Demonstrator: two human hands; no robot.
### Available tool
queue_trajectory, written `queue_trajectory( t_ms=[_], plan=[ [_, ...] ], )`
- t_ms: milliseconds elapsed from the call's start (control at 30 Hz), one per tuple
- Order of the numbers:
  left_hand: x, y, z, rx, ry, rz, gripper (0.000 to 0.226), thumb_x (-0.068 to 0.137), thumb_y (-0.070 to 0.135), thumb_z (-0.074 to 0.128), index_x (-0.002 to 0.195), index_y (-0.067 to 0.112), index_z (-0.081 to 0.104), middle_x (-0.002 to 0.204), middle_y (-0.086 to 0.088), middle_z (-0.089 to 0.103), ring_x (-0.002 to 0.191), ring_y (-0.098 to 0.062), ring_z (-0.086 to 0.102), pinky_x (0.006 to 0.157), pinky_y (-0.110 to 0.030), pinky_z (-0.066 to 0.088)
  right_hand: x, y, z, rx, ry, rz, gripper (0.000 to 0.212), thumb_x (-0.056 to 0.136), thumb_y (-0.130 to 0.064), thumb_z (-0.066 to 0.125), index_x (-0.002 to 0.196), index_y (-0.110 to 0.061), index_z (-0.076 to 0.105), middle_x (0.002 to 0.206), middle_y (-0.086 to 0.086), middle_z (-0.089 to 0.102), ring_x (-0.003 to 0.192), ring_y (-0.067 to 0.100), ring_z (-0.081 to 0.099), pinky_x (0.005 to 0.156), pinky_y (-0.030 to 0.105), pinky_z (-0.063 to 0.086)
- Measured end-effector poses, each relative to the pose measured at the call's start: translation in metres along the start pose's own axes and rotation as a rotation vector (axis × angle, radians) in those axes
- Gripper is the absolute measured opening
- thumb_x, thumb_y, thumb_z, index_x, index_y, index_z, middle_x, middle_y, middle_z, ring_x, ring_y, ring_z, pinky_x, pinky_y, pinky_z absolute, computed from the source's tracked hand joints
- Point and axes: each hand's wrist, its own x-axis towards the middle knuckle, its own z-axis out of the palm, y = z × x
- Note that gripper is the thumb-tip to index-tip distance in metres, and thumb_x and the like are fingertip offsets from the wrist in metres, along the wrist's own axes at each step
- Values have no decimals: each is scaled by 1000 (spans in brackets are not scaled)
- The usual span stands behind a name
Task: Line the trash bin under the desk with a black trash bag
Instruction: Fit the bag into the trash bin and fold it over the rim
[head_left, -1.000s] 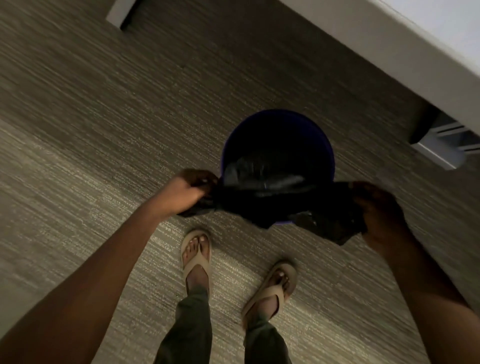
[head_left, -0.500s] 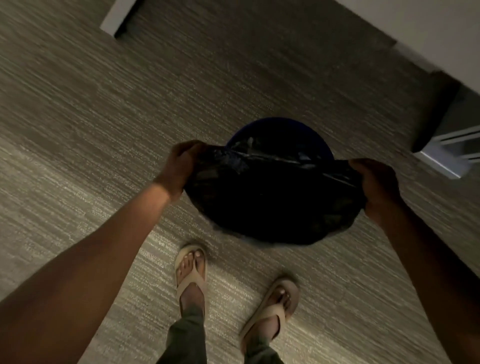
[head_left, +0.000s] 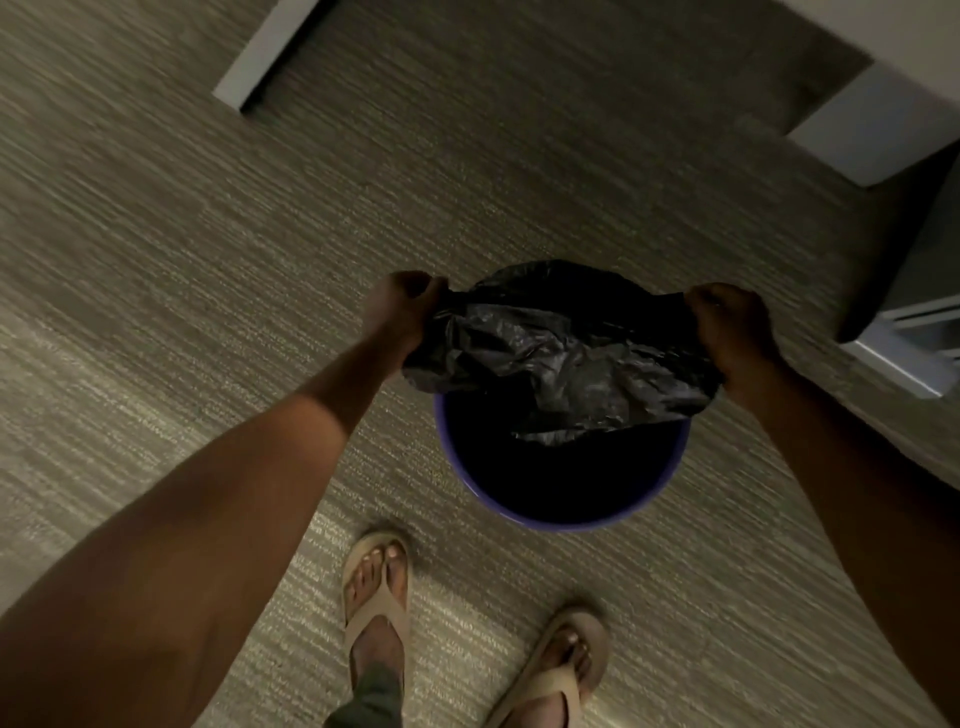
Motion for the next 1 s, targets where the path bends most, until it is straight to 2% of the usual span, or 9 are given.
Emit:
queue_trajectory(
  t_ms=[100, 233, 300, 400, 500, 600, 733, 867, 1000],
  plan=[
    [-19, 20, 0, -76, 39, 196, 43, 89, 44, 57, 78, 4, 70, 81, -15, 67, 82, -25, 66, 78, -47, 54, -32, -9, -16, -22, -112, -240, 23, 105, -44, 53, 111, -27, 67, 113, 5, 70, 96, 16, 67, 88, 38, 53],
    [-54, 38, -10, -931, -289, -115, 26, 93, 24, 58, 93, 2, 72, 91, -16, 72, 84, -27, 70, 78, -33, 58, -80, 3, -35, -214, -172, -471, 44, 90, -58, 66, 95, -14, 71, 91, 7, 72, 86, 22, 70, 73, 34, 54],
    [-63, 32, -13, -1057, -425, -279, 30, 98, 26, 52, 84, 9, 73, 85, -9, 74, 79, -22, 72, 75, -30, 60, -92, 6, -44, -163, -324, -370, 50, 85, -56, 75, 85, -7, 76, 84, 14, 74, 84, 28, 74, 73, 46, 58],
    [-71, 23, -11, -905, -516, -410, 46, 103, 28, 47, 75, 12, 78, 79, -7, 77, 71, -19, 75, 66, -28, 61, -100, 6, -56, 200, -682, -67, 39, 66, -53, 89, 68, -15, 82, 70, 6, 78, 68, 15, 76, 62, 29, 58],
    [-66, 15, -2, -686, -413, -387, 38, 106, 25, 47, 81, 11, 72, 70, -1, 76, 61, -12, 72, 63, -26, 56, -83, 19, -57, 435, -711, 42, 33, 65, -46, 93, 74, -16, 83, 71, 3, 78, 65, 15, 75, 58, 23, 58],
    [-45, 12, 6, -574, -172, -255, 38, 108, 25, 47, 77, 15, 68, 59, 9, 70, 54, -2, 65, 57, -19, 50, -57, 20, -46, 530, -521, 127, 87, 44, -56, 100, 107, -4, 73, 95, 7, 80, 85, 22, 77, 76, 33, 62],
    [-3, 8, 15, -272, 39, -133, 46, 98, 40, 56, 57, 19, 59, 52, 11, 53, 55, -8, 51, 60, -25, 39, -20, 13, -19, 492, -300, 105, 19, 88, -39, 78, 82, -21, 78, 81, -4, 79, 75, 15, 76, 74, 31, 58],
    [20, 10, 23, -32, 115, -124, 43, 96, 45, 56, 63, 18, 59, 70, -4, 62, 79, -31, 68, 68, -34, 47, 8, 14, 7, 291, -112, 67, 31, 96, -39, 69, 71, -22, 69, 76, -1, 69, 70, 17, 65, 73, 35, 51],
    [22, 13, 28, 33, 186, -108, 35, 100, 41, 56, 90, 14, 76, 94, -13, 75, 93, -31, 71, 79, -37, 53, 25, 7, 19, 156, -1, 24, 27, 97, -44, 65, 81, -23, 71, 89, 6, 69, 83, 24, 66, 73, 37, 50]
  ],
)
